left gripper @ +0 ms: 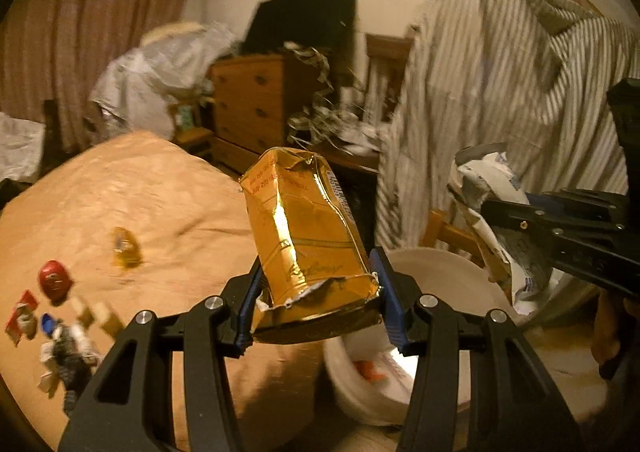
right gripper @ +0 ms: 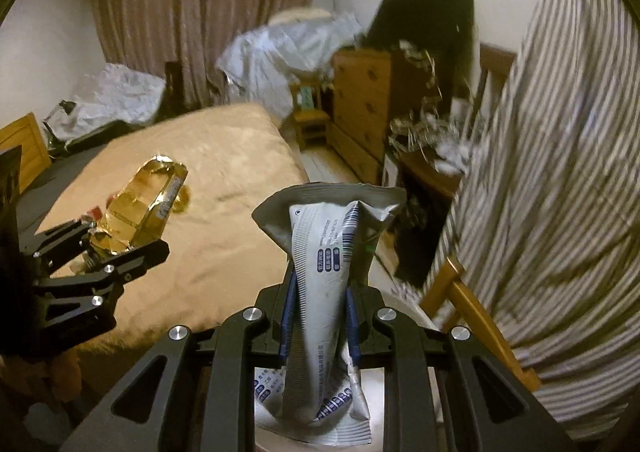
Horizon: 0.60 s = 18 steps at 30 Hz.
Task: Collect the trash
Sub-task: 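Carry the foil wrapper and plastic bag to the white bucket and release both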
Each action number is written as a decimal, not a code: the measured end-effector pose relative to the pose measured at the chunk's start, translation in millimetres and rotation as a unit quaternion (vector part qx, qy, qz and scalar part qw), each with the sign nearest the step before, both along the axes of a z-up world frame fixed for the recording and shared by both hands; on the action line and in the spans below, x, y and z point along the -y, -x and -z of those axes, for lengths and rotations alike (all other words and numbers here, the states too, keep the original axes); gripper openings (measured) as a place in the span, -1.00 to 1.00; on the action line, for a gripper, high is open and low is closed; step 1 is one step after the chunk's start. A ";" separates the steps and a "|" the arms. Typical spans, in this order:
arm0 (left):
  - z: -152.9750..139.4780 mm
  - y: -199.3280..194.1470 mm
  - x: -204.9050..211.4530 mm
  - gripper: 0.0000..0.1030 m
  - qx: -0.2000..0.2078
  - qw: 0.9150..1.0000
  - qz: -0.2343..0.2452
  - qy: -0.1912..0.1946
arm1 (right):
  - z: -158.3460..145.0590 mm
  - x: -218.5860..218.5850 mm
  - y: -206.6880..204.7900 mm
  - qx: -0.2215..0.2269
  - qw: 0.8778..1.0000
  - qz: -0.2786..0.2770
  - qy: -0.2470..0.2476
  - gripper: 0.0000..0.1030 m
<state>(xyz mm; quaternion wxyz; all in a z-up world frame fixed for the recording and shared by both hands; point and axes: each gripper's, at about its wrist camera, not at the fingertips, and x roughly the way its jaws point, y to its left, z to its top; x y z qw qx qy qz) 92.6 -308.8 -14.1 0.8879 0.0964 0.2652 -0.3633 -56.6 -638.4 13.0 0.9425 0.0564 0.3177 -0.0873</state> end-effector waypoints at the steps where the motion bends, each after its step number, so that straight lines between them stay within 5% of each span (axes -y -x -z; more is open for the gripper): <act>1: 1.9 -1.5 8.5 -0.06 -0.009 1.000 0.013 -0.008 | 3.7 7.1 -3.3 -0.011 1.000 -0.001 -0.004 -0.57; 9: 22.7 -11.4 62.4 -0.05 -0.090 0.989 0.087 -0.073 | 49.1 60.7 -31.2 -0.140 0.988 -0.026 -0.067 -0.57; 15: 59.3 -24.5 94.2 -0.05 -0.171 0.965 0.139 -0.141 | 81.8 59.2 -50.9 -0.210 0.971 -0.045 -0.107 -0.57; 18: 69.5 -25.4 101.7 -0.05 -0.179 0.959 0.146 -0.163 | 92.6 52.9 -49.8 -0.227 0.967 -0.049 -0.104 -0.57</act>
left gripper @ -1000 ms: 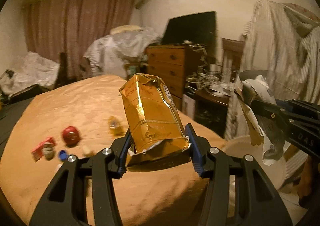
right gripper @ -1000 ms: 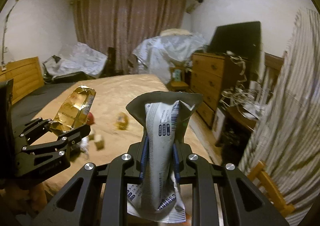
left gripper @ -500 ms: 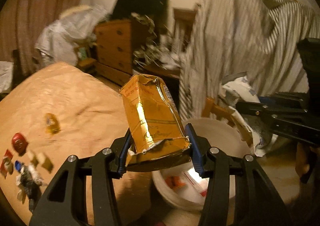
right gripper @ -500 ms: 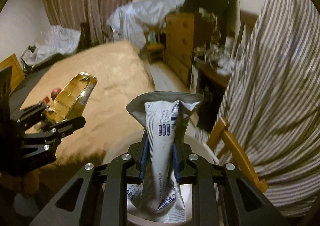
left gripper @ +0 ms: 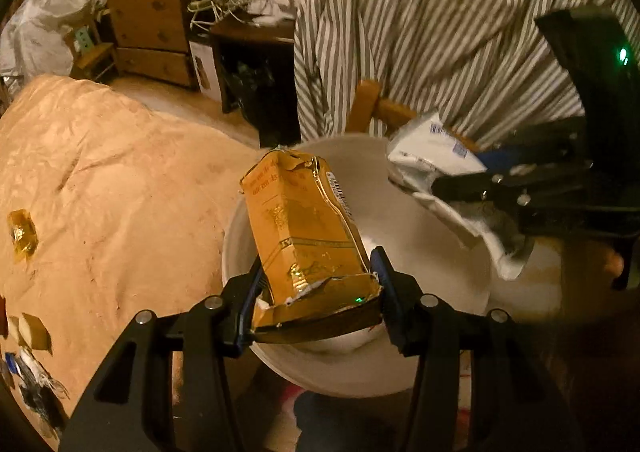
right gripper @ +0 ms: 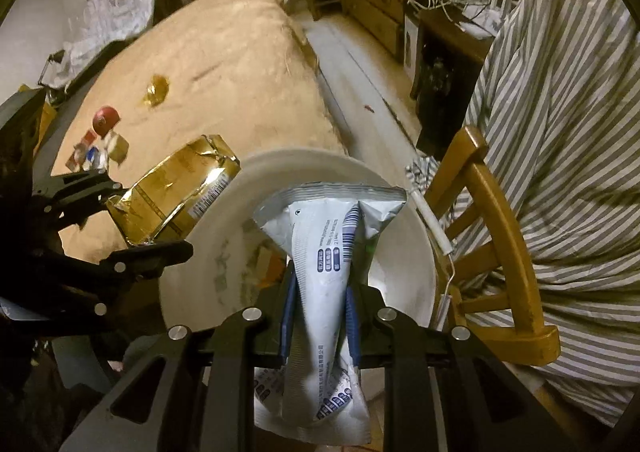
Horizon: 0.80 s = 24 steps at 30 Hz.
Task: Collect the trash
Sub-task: 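Carry the foil wrapper and plastic bag to the white bucket and release both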
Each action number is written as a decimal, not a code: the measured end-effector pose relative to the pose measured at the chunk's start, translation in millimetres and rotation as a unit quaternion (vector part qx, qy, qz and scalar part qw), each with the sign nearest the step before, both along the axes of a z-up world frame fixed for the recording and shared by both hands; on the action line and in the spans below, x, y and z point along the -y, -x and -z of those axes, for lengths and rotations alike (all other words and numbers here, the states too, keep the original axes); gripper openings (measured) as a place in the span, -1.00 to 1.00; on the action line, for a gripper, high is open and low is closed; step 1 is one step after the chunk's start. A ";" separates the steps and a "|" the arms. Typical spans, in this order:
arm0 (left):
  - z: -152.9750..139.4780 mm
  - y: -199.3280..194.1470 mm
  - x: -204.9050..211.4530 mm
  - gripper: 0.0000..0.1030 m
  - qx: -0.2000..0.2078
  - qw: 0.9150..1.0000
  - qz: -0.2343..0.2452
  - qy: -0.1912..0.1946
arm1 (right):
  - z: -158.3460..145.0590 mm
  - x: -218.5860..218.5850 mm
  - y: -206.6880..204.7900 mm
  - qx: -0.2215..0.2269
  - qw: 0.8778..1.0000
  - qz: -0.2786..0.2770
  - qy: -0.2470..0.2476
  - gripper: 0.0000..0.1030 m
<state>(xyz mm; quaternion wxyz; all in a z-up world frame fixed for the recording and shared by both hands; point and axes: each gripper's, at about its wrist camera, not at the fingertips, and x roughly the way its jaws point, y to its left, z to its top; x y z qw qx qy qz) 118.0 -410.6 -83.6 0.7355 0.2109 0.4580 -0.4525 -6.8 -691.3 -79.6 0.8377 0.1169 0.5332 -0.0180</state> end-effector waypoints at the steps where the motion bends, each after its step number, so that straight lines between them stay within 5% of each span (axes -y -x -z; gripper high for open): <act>1: 3.1 -1.0 0.5 -0.05 -0.004 1.000 0.001 -0.003 | 1.8 -1.4 0.9 -0.004 1.000 -0.001 0.000 -0.57; 17: 6.9 -4.6 2.3 0.01 -0.001 1.000 -0.003 -0.011 | 9.2 -2.4 4.4 -0.003 1.000 0.014 -0.020 -0.55; 20: 6.2 -5.9 -0.1 0.47 0.007 1.000 -0.006 -0.010 | 7.7 0.6 4.6 0.007 0.999 0.022 -0.026 -0.02; 24: 7.2 -10.0 -6.4 0.52 0.010 1.000 -0.016 -0.012 | 7.8 2.8 6.4 0.014 0.999 0.027 -0.038 -0.01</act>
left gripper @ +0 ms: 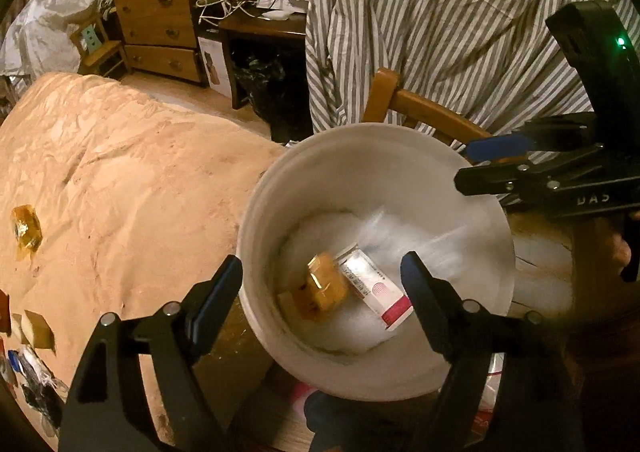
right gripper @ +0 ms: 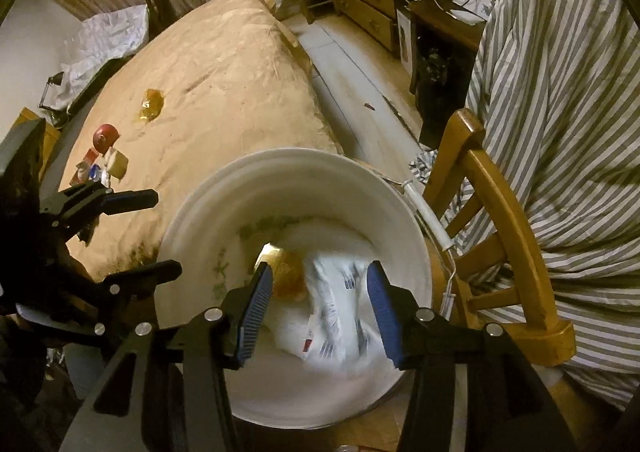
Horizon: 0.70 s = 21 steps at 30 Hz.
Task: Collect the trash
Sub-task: 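Carry the foil wrapper and plastic bag to the white bucket and release both, then move both open tools back toward the remaining trash on the bed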
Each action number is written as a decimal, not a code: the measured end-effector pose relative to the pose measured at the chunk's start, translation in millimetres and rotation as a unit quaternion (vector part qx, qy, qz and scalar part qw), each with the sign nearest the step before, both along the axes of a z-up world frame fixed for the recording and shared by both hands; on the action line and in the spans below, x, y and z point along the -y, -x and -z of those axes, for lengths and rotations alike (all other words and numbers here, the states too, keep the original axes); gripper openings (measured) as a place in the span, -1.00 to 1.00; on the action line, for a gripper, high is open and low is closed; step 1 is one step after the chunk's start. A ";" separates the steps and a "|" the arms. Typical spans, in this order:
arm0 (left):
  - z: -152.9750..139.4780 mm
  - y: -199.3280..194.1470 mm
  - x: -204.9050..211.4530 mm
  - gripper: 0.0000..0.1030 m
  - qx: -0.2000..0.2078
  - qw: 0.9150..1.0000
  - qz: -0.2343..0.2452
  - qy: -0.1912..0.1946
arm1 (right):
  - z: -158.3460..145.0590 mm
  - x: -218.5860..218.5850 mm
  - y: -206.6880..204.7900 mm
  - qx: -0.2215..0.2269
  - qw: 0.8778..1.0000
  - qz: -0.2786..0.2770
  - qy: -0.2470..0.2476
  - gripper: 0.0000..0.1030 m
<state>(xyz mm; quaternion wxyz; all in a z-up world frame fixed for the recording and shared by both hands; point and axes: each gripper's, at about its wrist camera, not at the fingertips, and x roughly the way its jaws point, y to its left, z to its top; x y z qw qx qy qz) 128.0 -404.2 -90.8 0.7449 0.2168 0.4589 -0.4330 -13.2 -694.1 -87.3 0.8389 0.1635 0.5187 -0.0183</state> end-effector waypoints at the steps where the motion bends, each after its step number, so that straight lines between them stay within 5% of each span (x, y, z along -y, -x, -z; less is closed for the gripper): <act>1: 0.2 -0.2 -0.8 0.51 0.000 1.000 -0.002 0.000 | 0.9 0.2 0.5 0.000 1.000 0.001 -0.001 -0.02; 12: 0.0 1.6 -12.3 0.51 0.002 1.000 -0.007 0.005 | -5.0 -8.3 3.8 0.018 1.000 0.000 -0.011 -0.02; 21: 11.0 -9.9 -81.6 0.51 -0.013 0.998 -0.056 0.023 | -38.9 -75.6 5.4 0.108 0.993 -0.052 -0.007 0.07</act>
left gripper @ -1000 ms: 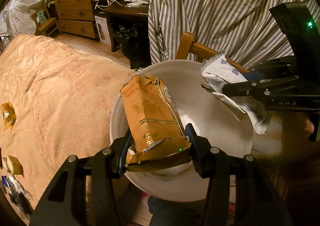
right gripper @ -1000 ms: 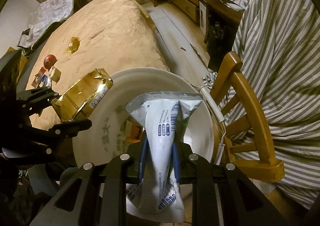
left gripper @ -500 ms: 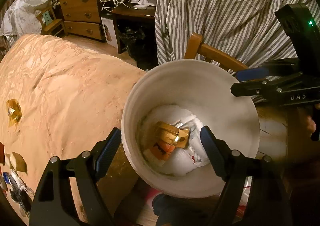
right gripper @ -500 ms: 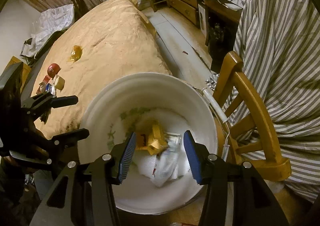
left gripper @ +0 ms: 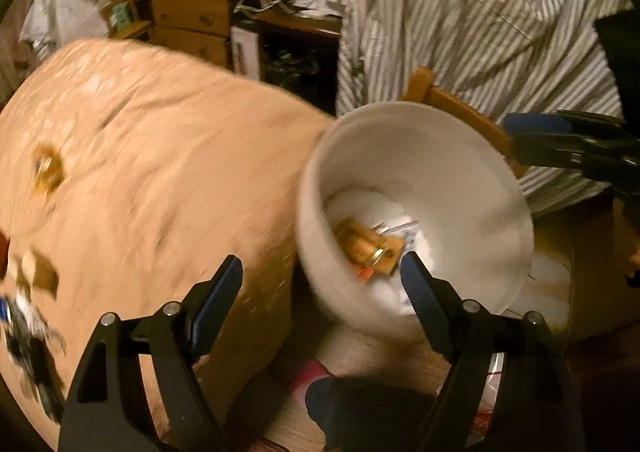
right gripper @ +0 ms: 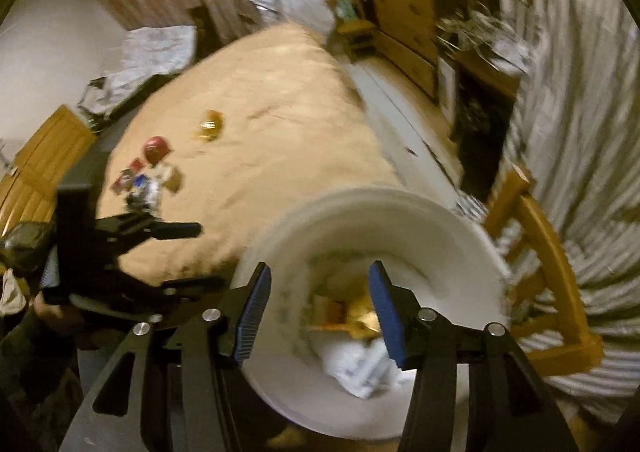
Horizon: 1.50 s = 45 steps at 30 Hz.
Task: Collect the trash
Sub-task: 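Move both open tools back toward the remaining trash on the bed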
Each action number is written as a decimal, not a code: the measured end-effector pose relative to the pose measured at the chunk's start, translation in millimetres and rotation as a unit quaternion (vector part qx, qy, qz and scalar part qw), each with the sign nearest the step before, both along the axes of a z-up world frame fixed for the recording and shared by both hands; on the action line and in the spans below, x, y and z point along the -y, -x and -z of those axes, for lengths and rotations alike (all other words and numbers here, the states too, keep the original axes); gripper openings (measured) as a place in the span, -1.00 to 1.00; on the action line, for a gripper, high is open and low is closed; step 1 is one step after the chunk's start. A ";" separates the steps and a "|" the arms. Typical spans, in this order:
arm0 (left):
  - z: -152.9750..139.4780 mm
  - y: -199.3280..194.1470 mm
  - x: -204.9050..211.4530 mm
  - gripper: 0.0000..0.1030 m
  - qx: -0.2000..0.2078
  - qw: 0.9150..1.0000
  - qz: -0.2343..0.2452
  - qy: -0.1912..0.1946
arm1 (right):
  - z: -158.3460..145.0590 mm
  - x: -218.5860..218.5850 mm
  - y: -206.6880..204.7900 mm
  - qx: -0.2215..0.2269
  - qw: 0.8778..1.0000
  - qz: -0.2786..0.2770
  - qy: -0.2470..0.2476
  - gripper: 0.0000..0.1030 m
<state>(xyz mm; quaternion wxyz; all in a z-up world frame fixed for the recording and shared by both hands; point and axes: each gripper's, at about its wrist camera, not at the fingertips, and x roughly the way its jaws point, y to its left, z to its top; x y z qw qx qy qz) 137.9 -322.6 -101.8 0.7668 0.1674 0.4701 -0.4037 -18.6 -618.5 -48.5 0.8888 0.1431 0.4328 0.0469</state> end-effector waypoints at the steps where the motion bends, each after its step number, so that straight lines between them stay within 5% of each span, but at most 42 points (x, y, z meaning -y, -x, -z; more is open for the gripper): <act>1: 1.7 -3.0 -11.3 0.51 -0.002 1.000 -0.010 0.001 | -2.6 -9.9 -2.7 0.007 1.000 -0.008 -0.001 0.09; 11: -12.5 -17.5 -135.6 0.51 0.033 0.992 -0.117 0.025 | -13.1 -128.1 -42.1 0.051 0.994 -0.096 0.000 0.49; 20: 0.0 -59.9 -300.4 0.51 0.064 0.953 -0.296 0.014 | 11.3 -194.9 -70.1 0.054 0.988 -0.144 -0.004 0.50; 24: 19.6 -75.1 -323.7 0.51 0.041 0.948 -0.315 0.022 | 25.5 -215.9 -86.9 0.047 0.987 -0.156 -0.015 0.50; 29: 46.3 -88.9 -319.0 0.51 0.025 0.953 -0.302 0.014 | 42.0 -238.5 -105.6 0.039 0.986 -0.163 -0.022 0.50; 32: 56.6 -92.7 -319.8 0.27 0.025 0.953 -0.301 0.009 | 50.7 -251.3 -117.5 0.037 0.985 -0.170 -0.020 0.50; 37: 70.1 -93.6 -324.9 -0.45 0.015 0.952 -0.306 0.017 | 64.4 -271.6 -144.6 0.037 0.983 -0.181 -0.010 0.50; 45: 66.5 -71.0 -348.3 -0.52 0.030 0.942 -0.332 0.034 | 78.8 -323.0 -206.8 0.054 0.974 -0.216 0.041 0.19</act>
